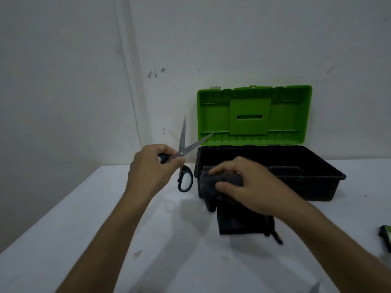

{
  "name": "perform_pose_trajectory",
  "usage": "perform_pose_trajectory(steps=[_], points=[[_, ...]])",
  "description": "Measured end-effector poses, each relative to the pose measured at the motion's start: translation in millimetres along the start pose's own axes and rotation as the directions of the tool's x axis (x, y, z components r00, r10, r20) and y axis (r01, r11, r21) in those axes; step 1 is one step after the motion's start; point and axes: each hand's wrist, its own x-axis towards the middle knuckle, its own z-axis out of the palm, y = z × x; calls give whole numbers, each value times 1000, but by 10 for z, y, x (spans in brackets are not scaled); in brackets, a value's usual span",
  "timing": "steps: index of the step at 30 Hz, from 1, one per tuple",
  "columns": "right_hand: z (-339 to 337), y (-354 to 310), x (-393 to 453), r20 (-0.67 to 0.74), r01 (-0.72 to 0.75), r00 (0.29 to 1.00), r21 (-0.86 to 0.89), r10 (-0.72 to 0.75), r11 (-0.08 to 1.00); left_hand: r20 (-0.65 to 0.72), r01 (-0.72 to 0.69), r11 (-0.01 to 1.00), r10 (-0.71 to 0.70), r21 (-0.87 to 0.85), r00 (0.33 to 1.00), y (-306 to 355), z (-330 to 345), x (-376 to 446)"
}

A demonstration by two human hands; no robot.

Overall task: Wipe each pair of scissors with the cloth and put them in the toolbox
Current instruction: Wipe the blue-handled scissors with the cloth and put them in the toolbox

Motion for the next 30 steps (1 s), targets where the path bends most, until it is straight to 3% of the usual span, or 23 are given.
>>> perform_pose_trajectory(steps=[2, 3, 8, 10, 13, 15, 18, 22, 24, 30], points=[[97, -28, -37, 238, -14, 971, 19, 9, 1000, 21, 30, 999, -30, -26, 999, -21, -9, 6], [140, -23, -45, 284, -23, 959, 45, 9, 999, 49, 45, 997, -42, -64, 998, -15, -3, 8], [194, -48, -4, 56, -83, 996, 340, 68, 937, 194, 100, 968, -56, -228, 979, 104, 92, -52], [195, -55, -5, 39, -96, 995, 450, 87, 888, 226, 101, 962, -42, -254, 973, 147, 156, -92], [205, -37, 0, 55, -142, 989, 550, 134, 823, 207, 84, 956, -25, -280, 978, 163, 205, -105], [162, -12, 20, 29, -160, 983, 602, 179, 782, 119, 27, 967, 3, -253, 993, 125, 180, -73], [60, 30, 35, -43, -128, 977, 666, 209, 735, 55, -17, 975, 29, -223, 998, 47, 147, -21], [65, 52, 41, -87, -98, 967, 739, 238, 667, 257, -12, 975, 70, -223, 964, 104, 296, -98], [108, 59, 41, -95, -97, 962, 756, 255, 647, 277, -2, 966, 76, -258, 958, 149, 387, -158], [80, 115, 56, -134, -77, 961, 711, 241, 699, 309, 51, 932, 67, -359, 949, 196, 439, -230]])
